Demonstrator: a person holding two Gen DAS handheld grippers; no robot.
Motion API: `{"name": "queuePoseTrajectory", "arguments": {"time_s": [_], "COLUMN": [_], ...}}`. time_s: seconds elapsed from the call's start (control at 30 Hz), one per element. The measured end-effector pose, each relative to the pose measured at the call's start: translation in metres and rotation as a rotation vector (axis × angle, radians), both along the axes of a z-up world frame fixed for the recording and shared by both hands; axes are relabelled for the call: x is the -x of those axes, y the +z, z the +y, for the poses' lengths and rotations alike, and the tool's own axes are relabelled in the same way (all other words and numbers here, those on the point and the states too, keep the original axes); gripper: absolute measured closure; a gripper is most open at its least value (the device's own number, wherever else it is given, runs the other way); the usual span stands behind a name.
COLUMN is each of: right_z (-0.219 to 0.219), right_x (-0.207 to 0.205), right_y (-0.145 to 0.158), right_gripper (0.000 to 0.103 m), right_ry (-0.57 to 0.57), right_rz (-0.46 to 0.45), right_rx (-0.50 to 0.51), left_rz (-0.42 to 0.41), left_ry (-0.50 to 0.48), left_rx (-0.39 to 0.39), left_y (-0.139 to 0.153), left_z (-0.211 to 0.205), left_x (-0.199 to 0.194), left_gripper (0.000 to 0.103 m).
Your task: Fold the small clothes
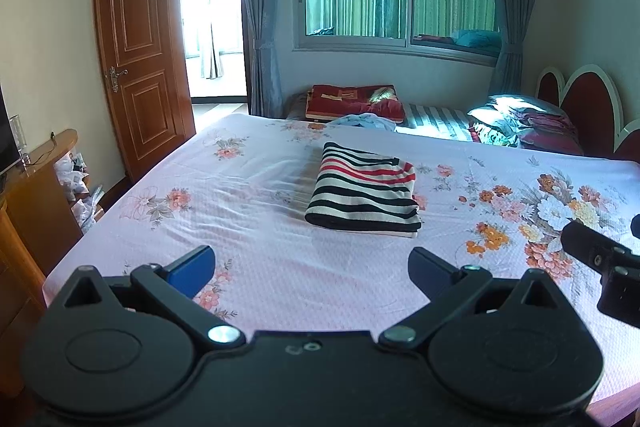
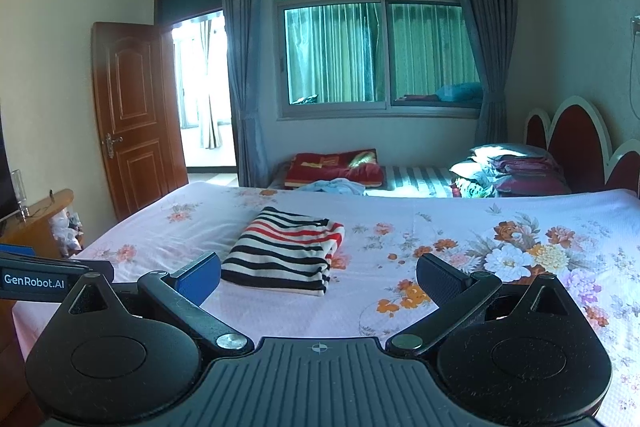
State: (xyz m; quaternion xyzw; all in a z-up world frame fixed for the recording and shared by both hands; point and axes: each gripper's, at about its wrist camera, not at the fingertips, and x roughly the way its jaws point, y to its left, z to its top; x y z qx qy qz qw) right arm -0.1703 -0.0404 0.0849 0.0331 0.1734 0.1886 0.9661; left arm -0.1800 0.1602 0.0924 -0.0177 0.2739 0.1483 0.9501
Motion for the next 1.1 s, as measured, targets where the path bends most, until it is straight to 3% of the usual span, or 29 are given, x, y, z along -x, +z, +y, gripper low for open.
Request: {"name": "queuePoseTrajectory", "arguments": {"time_s": [1.1], "right_z": [0.011], "right_x": [-0.009], "right_y": [-0.004], "right_gripper": [0.000], "right_ry": [0.016], "right_rz": [0.019], "right_rx": [0.006], "left_rz": [0.005], "left_ry": [0.000], "left_rx": [0.007], "left_y": [0.001], "left_z": [0.011], "left_x": [-0.003], "left_gripper": [0.001]}}
